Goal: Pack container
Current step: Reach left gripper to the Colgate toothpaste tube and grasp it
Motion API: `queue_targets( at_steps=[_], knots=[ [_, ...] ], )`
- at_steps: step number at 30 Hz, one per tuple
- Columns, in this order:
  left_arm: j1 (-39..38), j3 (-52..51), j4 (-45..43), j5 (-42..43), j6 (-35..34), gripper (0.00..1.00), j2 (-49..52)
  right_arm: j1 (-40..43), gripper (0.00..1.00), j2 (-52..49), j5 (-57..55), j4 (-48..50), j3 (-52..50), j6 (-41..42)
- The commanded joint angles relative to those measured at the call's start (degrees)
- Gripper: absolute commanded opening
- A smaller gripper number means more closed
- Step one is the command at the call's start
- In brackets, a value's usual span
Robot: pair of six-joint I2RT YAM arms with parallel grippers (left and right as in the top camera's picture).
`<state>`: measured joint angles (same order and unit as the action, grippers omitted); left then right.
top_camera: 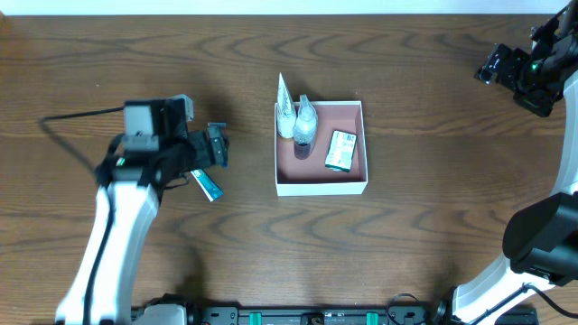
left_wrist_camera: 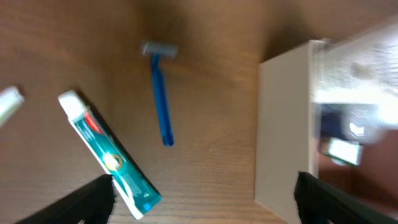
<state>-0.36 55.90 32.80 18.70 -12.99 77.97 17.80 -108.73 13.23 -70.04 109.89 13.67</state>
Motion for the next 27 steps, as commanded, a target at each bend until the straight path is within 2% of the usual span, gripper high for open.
queue_targets(
  at_steps=[1, 10, 20, 27],
  knots=[
    [0.35, 0.11, -0.42, -3.96, -10.43, 0.88, 6.8, 0.31, 0.99, 0.42, 0.07, -0.04, 0.59, 0.66],
    [0.35, 0.11, -0.72, -12.0, -18.49, 0.88, 15.19, 0.31, 0.99, 0.42, 0.07, -0.07, 0.59, 0.68],
    [0.35, 0.11, -1.25, -19.61, -19.02, 0.89, 17.59, 0.31, 0.99, 0.42, 0.07, -0.07, 0.59, 0.66],
    [0.35, 0.11, -4.55, -19.85, -18.82, 0.88, 21.53, 0.31, 0.99, 0.42, 0.07, -0.07, 0.59, 0.68]
  ],
)
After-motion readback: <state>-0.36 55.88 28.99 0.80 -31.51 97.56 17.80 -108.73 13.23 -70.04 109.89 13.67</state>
